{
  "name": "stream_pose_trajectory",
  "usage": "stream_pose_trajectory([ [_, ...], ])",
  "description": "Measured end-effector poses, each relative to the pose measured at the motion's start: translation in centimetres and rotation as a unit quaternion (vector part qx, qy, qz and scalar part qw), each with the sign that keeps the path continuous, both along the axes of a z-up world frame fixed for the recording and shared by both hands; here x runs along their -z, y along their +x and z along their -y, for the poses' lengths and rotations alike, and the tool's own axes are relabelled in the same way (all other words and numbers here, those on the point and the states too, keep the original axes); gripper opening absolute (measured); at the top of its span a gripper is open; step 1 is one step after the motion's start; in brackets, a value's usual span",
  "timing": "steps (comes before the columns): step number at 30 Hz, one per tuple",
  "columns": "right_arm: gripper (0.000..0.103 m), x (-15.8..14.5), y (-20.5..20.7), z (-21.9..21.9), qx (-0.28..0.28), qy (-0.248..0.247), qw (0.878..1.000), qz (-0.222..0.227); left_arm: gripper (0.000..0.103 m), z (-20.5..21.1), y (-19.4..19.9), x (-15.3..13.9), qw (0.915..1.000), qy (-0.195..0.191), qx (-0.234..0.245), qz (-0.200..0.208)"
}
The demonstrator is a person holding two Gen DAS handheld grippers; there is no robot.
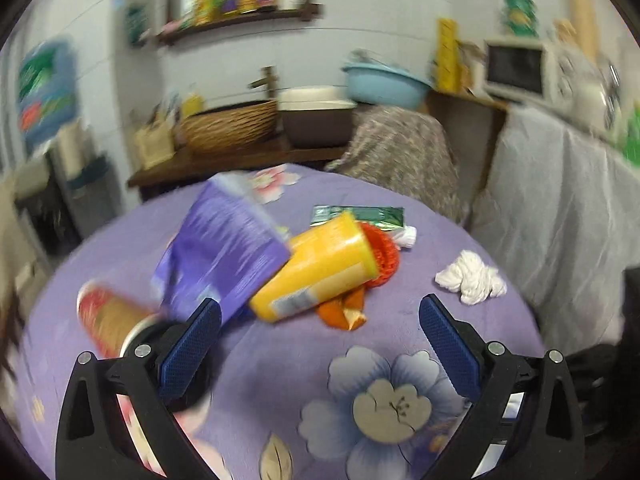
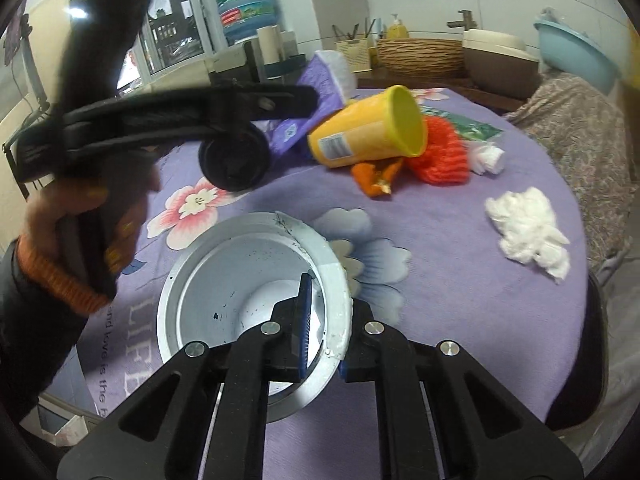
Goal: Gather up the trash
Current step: 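Lift the yogurt cup with the right gripper while the left gripper grasps the yellow cup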
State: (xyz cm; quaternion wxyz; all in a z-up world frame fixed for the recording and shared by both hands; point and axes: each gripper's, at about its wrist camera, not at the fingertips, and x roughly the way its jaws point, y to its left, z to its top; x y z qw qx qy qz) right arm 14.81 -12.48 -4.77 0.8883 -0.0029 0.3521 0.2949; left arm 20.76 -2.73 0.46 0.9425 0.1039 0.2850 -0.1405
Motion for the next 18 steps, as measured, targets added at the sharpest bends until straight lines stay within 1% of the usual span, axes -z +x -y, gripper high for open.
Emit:
stream_pose_trajectory([
  [1,0.011,0.0,-0.1,0.8,0.006,-0.001,1.0,0.001,0.097,0.9,0.5,0.2,0.9996,0.025,0.014,0.002],
  [2,0.011,0.1,-0.2,1.5,0.012,0.0,1.0,0.001,0.097,2.1,1.1,0.7,0.9972,0.062,0.04,0.004],
  [3,0.011,0.3,-0.3,2.2,0.017,0.0,1.0,0.0,0.097,3.0,1.6,1.1,0.9938,0.092,0.062,0.005],
  [4,0.011,0.4,-0.3,3.0,0.024,0.002,1.0,-0.002,0.098,3.4,2.0,1.5,0.9905,0.116,0.074,0.005],
  [5,0.011,0.7,-0.4,3.6,0.03,0.002,1.0,-0.004,0.098,4.1,2.5,2.1,0.9846,0.153,0.085,0.007],
  [6,0.011,0.9,-0.3,4.4,0.037,0.004,0.999,-0.008,0.098,4.5,3.1,2.7,0.9793,0.181,0.091,0.008],
  [8,0.011,1.4,-0.4,5.2,0.043,0.006,0.999,-0.013,0.098,4.9,4.5,3.7,0.9703,0.221,0.098,-0.001],
  [11,0.011,1.7,-0.4,6.1,0.047,0.013,0.999,-0.015,0.097,5.5,6.7,4.7,0.9594,0.266,0.094,-0.011],
  [15,0.011,1.7,-0.5,6.3,0.049,0.015,0.999,-0.011,0.091,6.5,8.1,5.5,0.9478,0.303,0.099,-0.012],
  [17,0.011,1.8,-0.5,6.7,0.051,0.017,0.998,-0.012,0.088,7.0,8.6,5.6,0.9453,0.312,0.094,-0.011],
  [18,0.011,1.9,-0.5,6.9,0.053,0.018,0.998,-0.013,0.083,7.0,8.8,5.5,0.9447,0.315,0.09,-0.01],
])
